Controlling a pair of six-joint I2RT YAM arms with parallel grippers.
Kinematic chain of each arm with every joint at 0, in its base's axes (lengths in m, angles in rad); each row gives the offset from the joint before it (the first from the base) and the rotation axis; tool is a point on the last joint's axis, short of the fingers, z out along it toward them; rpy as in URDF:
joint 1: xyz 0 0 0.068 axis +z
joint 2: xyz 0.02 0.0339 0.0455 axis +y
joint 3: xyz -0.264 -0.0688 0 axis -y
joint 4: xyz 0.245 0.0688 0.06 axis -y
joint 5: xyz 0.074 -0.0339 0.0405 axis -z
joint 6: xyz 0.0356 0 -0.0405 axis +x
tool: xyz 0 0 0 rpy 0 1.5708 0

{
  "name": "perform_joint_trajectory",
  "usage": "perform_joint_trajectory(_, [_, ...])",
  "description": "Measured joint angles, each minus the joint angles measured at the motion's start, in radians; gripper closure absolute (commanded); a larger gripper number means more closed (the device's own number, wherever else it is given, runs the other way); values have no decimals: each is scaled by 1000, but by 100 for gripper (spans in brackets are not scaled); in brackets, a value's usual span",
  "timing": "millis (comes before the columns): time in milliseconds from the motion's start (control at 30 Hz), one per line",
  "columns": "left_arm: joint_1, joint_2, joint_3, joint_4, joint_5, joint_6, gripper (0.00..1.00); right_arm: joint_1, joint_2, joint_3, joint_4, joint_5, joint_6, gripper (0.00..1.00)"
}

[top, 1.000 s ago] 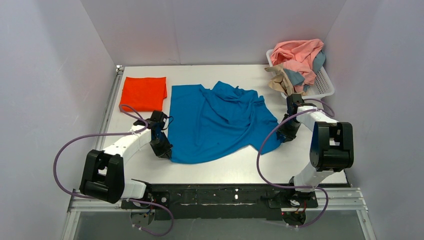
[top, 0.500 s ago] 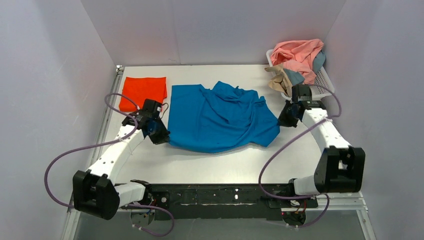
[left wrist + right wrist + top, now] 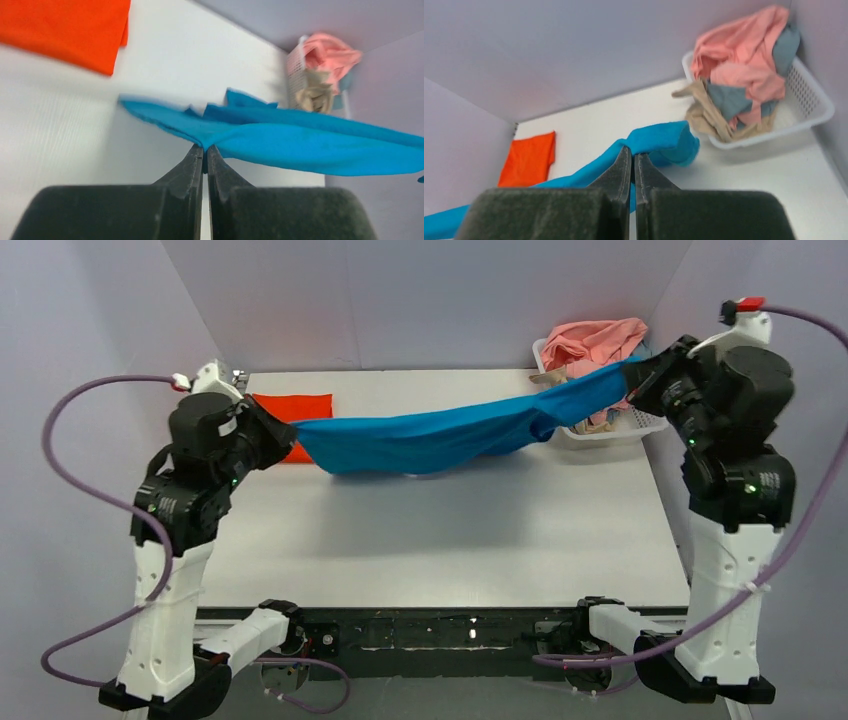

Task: Fold and stack the t-shirts
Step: Flatten out the tshirt

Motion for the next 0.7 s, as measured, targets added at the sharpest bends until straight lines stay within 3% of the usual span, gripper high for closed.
perform_joint_trajectory(167, [-1,27,349,-81,14,65,100,0,8,330,-79,-26,-37,99])
perform_joint_trajectory(333, [-2,47,636,-155,59,111,100,0,-30,515,-89,-79,-69,99])
perform_joint_trajectory(467, [-2,11,711,-181,74,136,100,0,-138,532,-73,-128,-90,99])
perform_joint_trajectory(700, [-2,-48,702,-192,90,159,100,0,-254,517,47,-182,-126,99])
